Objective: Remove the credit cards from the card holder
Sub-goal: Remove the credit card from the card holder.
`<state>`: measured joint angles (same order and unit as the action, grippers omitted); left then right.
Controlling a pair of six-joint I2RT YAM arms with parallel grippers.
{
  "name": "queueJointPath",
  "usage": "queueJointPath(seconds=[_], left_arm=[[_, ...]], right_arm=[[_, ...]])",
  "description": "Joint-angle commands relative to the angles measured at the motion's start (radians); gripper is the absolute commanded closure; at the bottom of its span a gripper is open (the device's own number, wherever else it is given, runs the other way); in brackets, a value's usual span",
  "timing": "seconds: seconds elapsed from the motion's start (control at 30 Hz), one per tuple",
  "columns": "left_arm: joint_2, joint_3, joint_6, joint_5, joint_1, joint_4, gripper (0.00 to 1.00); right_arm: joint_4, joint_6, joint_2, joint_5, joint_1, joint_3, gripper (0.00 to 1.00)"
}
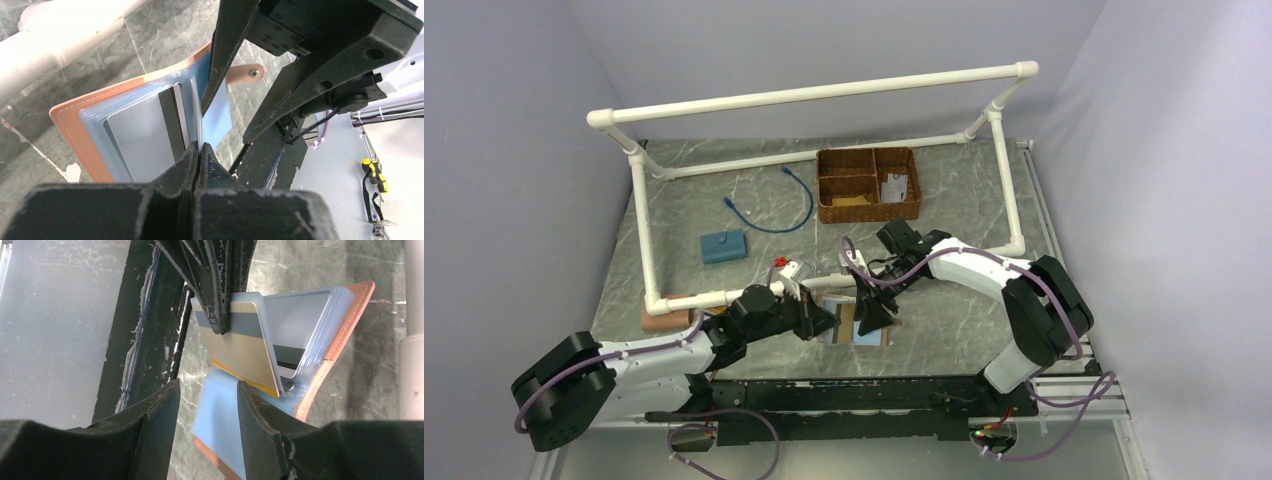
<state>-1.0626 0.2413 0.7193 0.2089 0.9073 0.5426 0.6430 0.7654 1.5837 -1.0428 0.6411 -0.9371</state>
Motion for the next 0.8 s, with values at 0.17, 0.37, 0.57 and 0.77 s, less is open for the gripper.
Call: queueJointPath(seconds=[0.17, 0.37, 0.57, 0.77], left_arm=[[0.103, -0.007, -0.043, 0.012, 0.022, 0.107, 1.0], [0.161, -0.012, -0.056, -0.003, 0.031, 0.099, 1.0], [0.143, -0.003, -0.062, 0.01, 0.041, 0.144, 1.0], [0.14, -0.01, -0.062, 0.018, 0.042, 0.224, 1.0]], right_arm=[[0.04, 0.075, -0.048, -0.045, -0.024, -0.039, 0.45], [0.061, 0.084, -0.05, -0.056, -0.032, -0.056, 0.43], [0.032, 0.021, -0.058, -0.098, -0.033, -0.056, 0.42], [-0.034, -0.091, -0.074, -0.182, -0.055, -0.043, 0.41]])
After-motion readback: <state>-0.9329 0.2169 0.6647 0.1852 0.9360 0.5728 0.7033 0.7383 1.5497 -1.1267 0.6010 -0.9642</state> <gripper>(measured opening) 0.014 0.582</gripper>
